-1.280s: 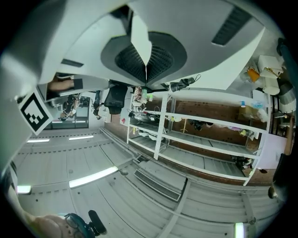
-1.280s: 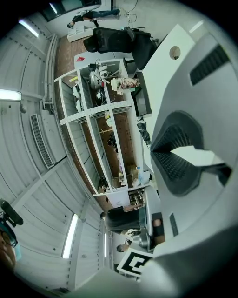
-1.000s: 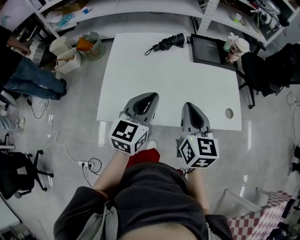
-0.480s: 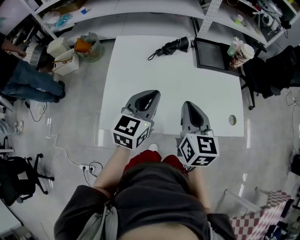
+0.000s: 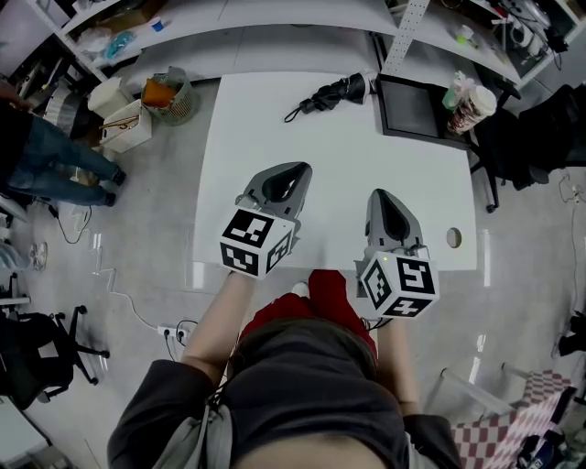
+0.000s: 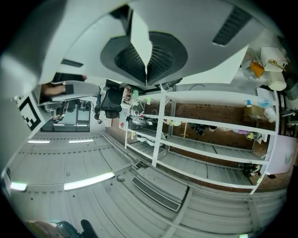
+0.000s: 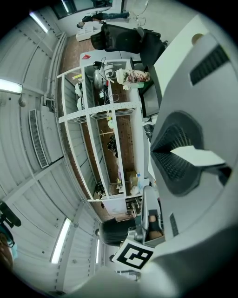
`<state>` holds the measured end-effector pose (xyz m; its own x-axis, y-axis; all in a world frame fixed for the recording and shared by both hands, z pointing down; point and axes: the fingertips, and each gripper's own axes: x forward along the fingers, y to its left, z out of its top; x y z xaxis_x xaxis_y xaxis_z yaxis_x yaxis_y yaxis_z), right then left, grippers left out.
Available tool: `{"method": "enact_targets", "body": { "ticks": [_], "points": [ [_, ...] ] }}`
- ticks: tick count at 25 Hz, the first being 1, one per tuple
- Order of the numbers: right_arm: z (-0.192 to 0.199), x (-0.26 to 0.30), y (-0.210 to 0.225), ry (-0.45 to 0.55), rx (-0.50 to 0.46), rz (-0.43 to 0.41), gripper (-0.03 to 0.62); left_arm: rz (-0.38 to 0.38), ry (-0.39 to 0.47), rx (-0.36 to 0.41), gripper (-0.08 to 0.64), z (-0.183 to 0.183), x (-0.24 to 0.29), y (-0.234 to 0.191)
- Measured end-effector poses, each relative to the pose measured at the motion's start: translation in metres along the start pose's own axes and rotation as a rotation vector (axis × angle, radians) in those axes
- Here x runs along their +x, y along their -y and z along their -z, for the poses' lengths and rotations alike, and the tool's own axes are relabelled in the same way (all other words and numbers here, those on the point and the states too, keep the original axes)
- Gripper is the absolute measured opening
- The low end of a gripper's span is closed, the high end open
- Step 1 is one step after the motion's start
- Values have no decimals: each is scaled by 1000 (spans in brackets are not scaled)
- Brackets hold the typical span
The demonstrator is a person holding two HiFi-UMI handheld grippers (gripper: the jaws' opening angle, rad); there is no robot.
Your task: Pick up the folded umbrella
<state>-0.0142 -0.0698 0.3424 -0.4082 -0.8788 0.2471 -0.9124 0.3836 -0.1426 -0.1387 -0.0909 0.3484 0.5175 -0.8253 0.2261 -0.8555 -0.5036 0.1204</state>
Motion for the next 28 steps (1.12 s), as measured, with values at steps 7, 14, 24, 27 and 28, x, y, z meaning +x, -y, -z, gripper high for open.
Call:
{"method": "enact_targets", "body": {
  "ticks": [7,14,24,27,28],
  "points": [
    [-15,24,19,6,-20,3,18,-18,-22,33,18,-17,35,-18],
    [-18,53,37,-11,-13,-6,18,-19,-59,71,46,-24,74,-32],
    [-22,101,52,-46,-37,-50,18,-21,-124,88,100,-23,123,-54],
    [-21,115,57,-59,-42,-60,18,-28,-144,115,120,-25,140,-60],
    [-21,120,59,-62,-41,-63,18,-33,-151,128,123,-25,146,-62]
  ]
}}
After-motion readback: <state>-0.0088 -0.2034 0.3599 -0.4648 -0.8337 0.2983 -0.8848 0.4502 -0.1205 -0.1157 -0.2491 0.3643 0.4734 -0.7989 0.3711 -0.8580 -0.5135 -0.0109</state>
